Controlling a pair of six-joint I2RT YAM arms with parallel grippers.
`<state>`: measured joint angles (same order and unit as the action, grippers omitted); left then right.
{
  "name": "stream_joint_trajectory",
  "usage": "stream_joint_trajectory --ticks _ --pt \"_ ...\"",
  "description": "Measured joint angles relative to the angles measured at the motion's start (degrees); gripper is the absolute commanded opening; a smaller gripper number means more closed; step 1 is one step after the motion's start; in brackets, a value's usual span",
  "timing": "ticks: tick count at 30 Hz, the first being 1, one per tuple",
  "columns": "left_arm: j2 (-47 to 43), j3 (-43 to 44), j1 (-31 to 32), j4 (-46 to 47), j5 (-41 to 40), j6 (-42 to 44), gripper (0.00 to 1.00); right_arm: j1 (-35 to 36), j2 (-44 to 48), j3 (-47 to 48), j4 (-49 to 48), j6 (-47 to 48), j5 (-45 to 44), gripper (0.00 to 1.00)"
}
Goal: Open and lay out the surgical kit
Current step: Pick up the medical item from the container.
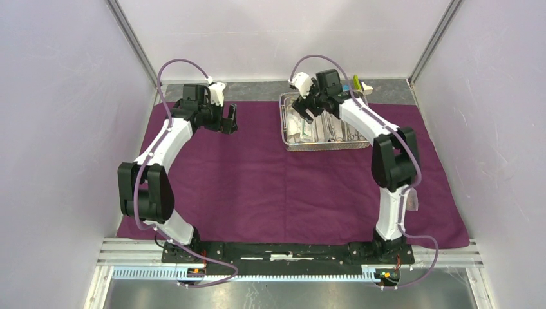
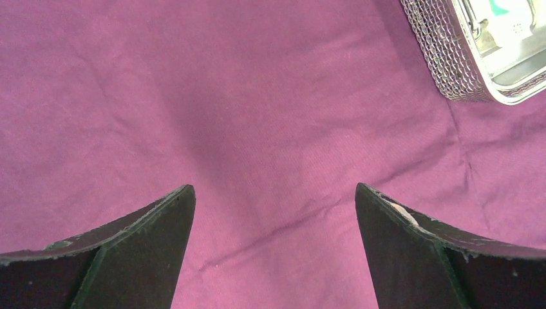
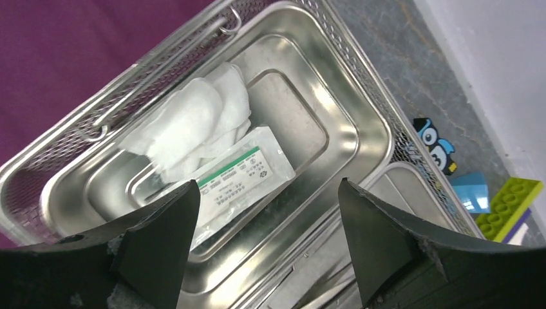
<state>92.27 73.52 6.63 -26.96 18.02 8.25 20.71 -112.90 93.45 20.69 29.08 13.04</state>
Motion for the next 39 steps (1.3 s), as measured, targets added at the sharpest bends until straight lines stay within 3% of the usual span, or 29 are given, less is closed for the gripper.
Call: stream_joint_trajectory --ticks 7,19,35,39 --pt "0.0 0.0 0.0 -0.2 0.0 0.0 1.0 -0.2 -9.0 5.9 3.0 -0.3 -0.9 0.87" --pt "0.8 0.0 0.0 -0.4 0.1 0.0 1.0 -0.4 -12.0 9.1 5.2 1.2 11.0 0.87" --pt "2.4 0.0 0.0 -0.5 0.0 0.0 1.0 0.4 -19.0 12.1 7.2 9.0 13.9 0.86" --pt "2.8 0.2 0.0 -0.6 0.0 0.0 1.0 0.8 -20.2 14.1 8.8 11.3 14.2 0.82"
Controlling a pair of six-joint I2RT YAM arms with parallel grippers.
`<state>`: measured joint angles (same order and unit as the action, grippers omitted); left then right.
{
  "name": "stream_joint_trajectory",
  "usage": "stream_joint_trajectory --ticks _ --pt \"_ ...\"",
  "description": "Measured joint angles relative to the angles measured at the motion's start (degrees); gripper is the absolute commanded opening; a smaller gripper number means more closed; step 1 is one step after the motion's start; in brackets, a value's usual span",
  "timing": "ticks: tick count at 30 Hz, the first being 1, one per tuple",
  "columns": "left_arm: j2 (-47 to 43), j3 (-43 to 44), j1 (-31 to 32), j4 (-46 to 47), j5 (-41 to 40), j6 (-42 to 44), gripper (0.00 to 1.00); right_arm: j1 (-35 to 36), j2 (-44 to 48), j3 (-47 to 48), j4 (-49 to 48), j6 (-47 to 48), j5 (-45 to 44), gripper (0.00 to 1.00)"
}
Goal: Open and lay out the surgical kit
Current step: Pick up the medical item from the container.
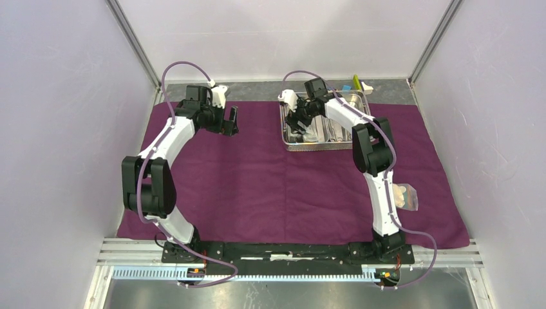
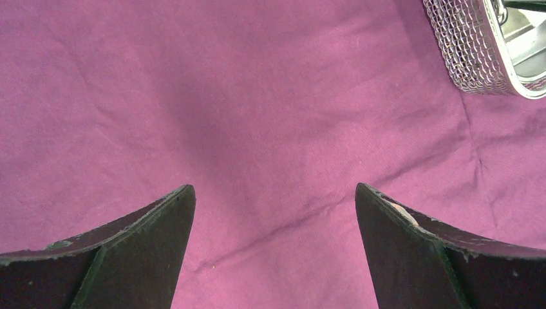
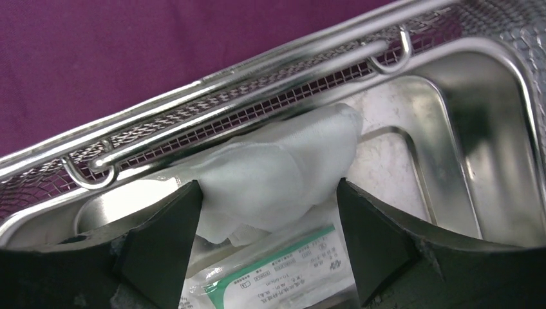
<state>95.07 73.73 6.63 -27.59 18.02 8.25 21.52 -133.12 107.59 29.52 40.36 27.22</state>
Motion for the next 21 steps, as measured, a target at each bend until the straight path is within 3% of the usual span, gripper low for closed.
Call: stream_joint_trajectory --ticks 21 --pt "0.1 0.5 0.0 -0.2 0.0 0.0 1.0 0.5 -1.4 2.2 2.6 2.9 2.6 0.21"
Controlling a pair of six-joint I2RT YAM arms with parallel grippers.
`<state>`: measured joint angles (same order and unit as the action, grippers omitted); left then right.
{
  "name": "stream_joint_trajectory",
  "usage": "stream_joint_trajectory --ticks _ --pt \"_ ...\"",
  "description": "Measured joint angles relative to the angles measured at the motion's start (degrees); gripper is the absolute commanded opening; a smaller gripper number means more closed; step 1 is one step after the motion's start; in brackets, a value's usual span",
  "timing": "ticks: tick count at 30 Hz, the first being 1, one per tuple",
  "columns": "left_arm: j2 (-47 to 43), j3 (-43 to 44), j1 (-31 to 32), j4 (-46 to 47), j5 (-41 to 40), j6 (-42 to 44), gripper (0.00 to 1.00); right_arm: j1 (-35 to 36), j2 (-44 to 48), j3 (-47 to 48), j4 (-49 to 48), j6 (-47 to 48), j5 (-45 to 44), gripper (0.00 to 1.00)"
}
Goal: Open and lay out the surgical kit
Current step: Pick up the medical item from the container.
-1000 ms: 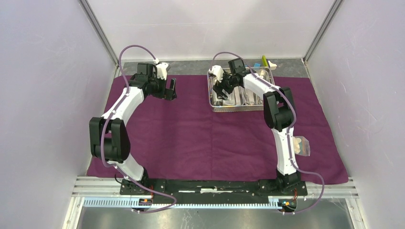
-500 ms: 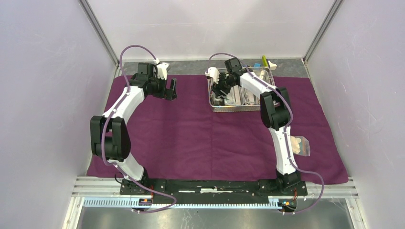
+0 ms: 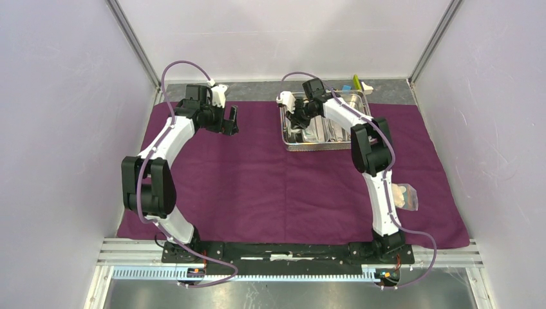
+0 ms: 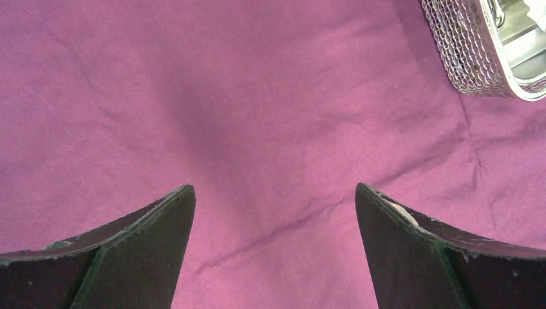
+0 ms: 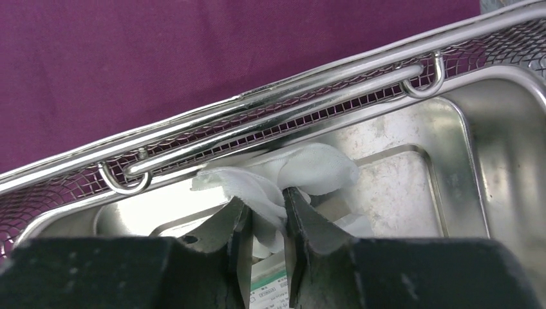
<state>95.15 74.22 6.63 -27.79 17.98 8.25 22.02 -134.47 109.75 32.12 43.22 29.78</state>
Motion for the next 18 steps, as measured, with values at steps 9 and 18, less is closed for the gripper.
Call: stream_joint_trajectory --ticks 9,18 --pt "0.0 0.4 0.0 -0.7 -0.4 0.0 1.0 -0.1 5.1 -1.5 -1.9 -2.8 0.2 0.01" --pt "0.9 1.3 0.0 -1.1 -1.2 0.0 1.0 -0.2 11.3 -1.8 -4.1 -3.8 0.2 0.0"
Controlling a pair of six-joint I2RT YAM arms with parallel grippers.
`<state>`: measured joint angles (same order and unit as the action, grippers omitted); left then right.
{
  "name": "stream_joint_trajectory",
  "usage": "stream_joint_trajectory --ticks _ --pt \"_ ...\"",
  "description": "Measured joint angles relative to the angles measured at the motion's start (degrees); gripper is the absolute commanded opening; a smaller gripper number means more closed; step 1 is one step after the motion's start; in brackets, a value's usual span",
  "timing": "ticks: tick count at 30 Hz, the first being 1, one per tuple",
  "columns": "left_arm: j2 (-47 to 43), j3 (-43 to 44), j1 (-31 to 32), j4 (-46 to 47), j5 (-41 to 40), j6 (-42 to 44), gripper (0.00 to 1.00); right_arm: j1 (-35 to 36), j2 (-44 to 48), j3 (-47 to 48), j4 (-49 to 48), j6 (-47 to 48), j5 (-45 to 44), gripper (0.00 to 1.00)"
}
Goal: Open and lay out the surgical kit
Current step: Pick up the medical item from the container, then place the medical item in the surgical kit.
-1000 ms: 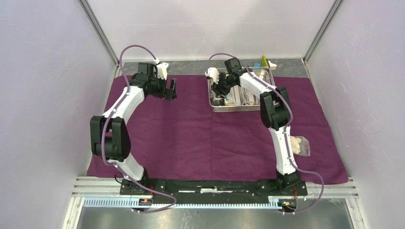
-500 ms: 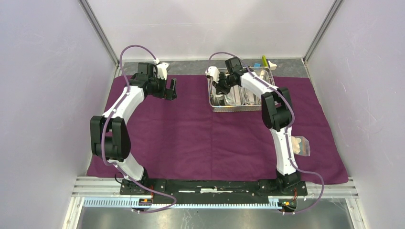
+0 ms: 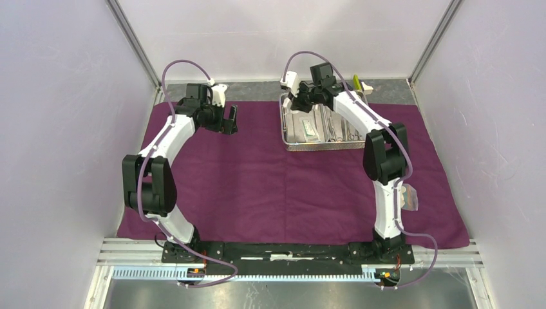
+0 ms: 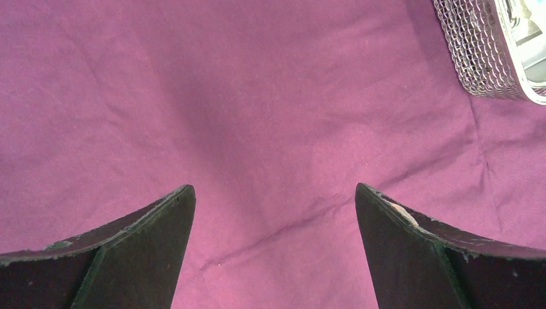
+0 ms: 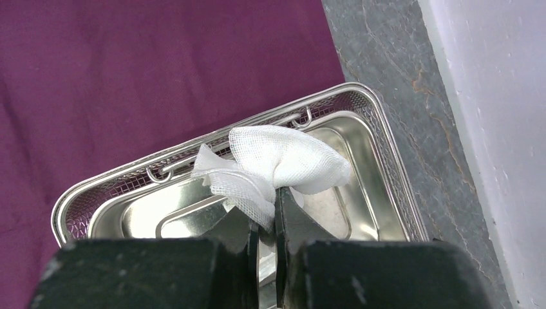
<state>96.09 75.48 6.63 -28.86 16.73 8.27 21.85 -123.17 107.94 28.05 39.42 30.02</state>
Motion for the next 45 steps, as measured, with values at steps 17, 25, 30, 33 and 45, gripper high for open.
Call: stream_joint_trajectory --ticks 17,25,30,33,45 --pt "0.0 1.8 0.0 -0.9 0.3 0.0 1.0 -10.5 29.5 -32.3 12.7 9.0 0.5 0.0" --pt "0.0 1.8 0.3 -1.0 1.6 0.0 1.0 -20.5 46.3 -46.9 23.7 18.9 -9.3 0.0" --pt "0.0 1.8 0.3 -1.0 3.0 0.0 1.0 -20.5 47.1 -54.1 26.9 20.9 -14.2 0.0" --pt "0.0 1.8 0.4 -1.0 3.3 0.0 1.0 -20.5 47.1 -57.6 26.7 21.3 -16.6 0.0" --pt "0.0 1.7 0.6 -1.0 3.3 0.0 1.0 -20.4 47.8 -65.9 25.0 22.0 -19.7 0.1"
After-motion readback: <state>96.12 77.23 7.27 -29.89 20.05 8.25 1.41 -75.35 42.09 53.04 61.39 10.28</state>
